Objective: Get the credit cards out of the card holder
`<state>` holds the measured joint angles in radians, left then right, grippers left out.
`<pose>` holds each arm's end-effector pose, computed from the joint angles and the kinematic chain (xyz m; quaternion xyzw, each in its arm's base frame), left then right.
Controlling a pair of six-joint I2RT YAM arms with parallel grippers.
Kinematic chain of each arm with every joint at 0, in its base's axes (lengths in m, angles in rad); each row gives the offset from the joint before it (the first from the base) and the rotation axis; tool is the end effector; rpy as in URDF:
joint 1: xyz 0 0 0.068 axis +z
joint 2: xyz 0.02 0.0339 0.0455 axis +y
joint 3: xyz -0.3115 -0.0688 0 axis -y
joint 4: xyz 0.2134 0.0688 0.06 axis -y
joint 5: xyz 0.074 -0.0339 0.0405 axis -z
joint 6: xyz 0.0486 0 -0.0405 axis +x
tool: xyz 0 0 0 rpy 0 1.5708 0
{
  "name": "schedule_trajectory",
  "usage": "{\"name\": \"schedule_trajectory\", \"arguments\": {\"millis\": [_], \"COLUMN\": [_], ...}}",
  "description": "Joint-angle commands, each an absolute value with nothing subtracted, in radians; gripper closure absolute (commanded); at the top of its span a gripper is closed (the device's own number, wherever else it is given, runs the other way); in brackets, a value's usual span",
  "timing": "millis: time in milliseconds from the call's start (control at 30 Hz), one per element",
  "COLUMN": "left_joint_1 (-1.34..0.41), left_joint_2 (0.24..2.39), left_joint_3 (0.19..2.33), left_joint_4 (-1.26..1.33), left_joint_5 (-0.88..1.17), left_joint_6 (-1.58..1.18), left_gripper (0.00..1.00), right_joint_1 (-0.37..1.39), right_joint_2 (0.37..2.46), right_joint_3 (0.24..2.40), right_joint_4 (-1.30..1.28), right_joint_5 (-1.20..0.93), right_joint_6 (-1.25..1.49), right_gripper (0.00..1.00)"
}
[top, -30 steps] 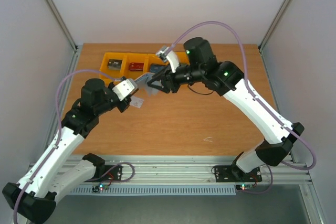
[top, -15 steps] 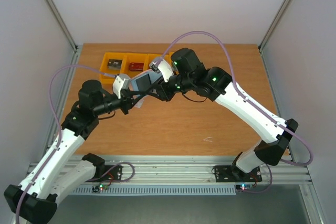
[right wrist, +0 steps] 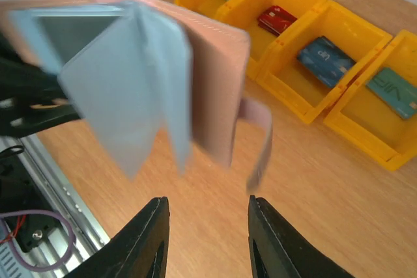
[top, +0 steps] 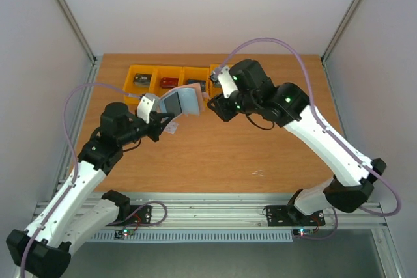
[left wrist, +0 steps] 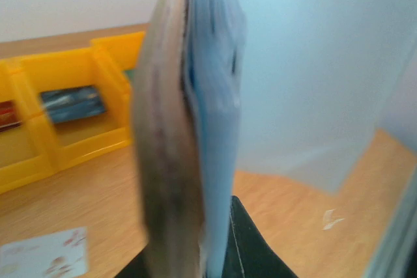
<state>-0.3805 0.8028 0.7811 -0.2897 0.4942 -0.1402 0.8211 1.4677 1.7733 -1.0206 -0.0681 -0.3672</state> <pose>0.1116 -0.0695 0.3571 0.2369 0.7607 -0.3380 0.5009 0.1788 0.1969 0.4645 -0.5207 0.7456 0.1235 0.3971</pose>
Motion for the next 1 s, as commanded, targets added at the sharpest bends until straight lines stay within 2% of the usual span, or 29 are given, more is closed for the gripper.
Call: {"name": "schedule_trajectory", "arguments": {"millis": [0, 167, 367, 500, 667, 767, 867, 967], "left_joint_1": [-0.381, -0.391, -0.402, -0.400, -0.399, -0.381, -0.348, -0.325], "left_joint_2": [0.844, 0.879, 0.872, 0.828, 0.802, 0.763, 0.735, 0.720], "left_joint_3": [0.767, 0.795, 0.821, 0.817, 0.804, 0.775, 0.734, 0.722], "left_joint_4": [-0.372, -0.427, -0.475, -0.435, -0.390, -0.277, -0.082, 0.021], "left_joint_5": [0.258, 0.196, 0.171, 0.330, 0.418, 0.583, 0.737, 0.814], "left_joint_6": [-0.010, 0.081, 0.138, 0.066, -0.042, -0.132, -0.324, -0.398], "left_gripper": [1.00, 1.00, 1.00, 1.00, 1.00, 1.00, 1.00, 1.00], "right_joint_1": [0.852, 0.935, 0.950, 0.949, 0.948, 0.935, 0.880, 0.855], "right_joint_2": [1.351, 1.314, 1.358, 1.454, 1.546, 1.537, 1.477, 1.445], "right_joint_3": [1.752, 1.684, 1.588, 1.641, 1.718, 1.677, 1.579, 1.578], "right_joint_4": [-1.055, -0.963, -0.630, -0.577, -0.573, -0.559, -0.472, -0.522], "right_joint_5": [-0.051, -0.150, -0.392, -0.385, -0.454, -0.400, -0.445, -0.455], "right_joint_6": [-0.332, -0.307, -0.191, -0.151, -0.119, -0.091, -0.036, -0.074], "right_gripper": [0.67, 0.67, 0.66, 0.68, 0.70, 0.74, 0.75, 0.76]}}
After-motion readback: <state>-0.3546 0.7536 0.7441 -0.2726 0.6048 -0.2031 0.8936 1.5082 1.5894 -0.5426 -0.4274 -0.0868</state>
